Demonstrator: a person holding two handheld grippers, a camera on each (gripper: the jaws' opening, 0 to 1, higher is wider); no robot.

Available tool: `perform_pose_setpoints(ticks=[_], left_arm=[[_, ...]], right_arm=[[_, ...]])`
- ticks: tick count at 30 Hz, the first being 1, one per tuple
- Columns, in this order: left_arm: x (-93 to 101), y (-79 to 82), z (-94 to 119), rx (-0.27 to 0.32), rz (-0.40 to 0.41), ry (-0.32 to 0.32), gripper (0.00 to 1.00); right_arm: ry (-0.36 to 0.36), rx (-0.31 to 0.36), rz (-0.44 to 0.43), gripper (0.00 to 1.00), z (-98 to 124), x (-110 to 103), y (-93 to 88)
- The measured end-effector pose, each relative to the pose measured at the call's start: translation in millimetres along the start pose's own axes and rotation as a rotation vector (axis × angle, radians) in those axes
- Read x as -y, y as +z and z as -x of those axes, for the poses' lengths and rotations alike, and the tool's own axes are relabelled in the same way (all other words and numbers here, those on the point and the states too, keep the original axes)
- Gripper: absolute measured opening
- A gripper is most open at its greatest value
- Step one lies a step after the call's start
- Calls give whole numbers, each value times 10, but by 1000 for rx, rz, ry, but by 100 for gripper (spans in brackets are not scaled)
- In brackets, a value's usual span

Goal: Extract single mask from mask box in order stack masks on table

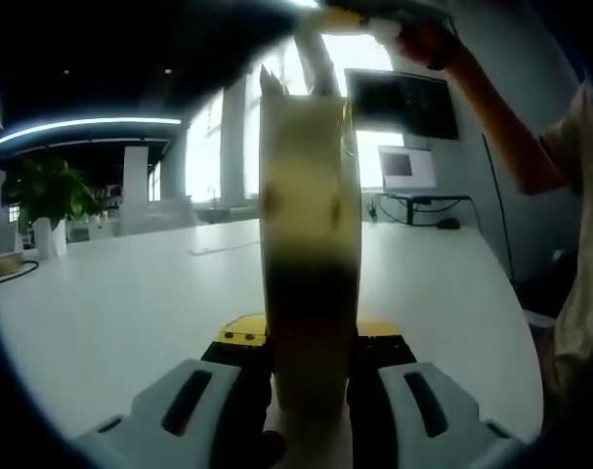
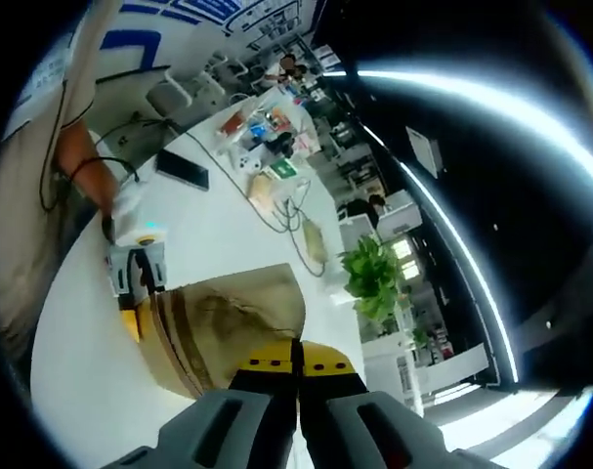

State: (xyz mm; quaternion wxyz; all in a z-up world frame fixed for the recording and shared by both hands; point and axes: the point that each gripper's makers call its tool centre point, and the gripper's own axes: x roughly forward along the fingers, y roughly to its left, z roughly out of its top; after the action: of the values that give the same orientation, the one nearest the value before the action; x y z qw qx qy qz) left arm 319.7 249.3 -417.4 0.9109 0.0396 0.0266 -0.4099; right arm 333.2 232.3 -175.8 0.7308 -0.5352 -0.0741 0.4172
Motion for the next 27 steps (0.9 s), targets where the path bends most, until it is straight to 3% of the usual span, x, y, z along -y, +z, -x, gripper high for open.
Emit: perform_pose_setpoints(ticks=[6, 19, 27], left_arm=[[9, 0, 1, -1, -3, 1, 20], [-3, -10, 4, -2, -2, 1, 20], [-5, -13, 4, -3, -2, 1, 20]], right_arm=[[-92, 19, -31, 0, 107, 226, 32], [-184, 20, -48, 0, 289, 525, 2], [-249, -36, -72, 0, 364, 674, -246]])
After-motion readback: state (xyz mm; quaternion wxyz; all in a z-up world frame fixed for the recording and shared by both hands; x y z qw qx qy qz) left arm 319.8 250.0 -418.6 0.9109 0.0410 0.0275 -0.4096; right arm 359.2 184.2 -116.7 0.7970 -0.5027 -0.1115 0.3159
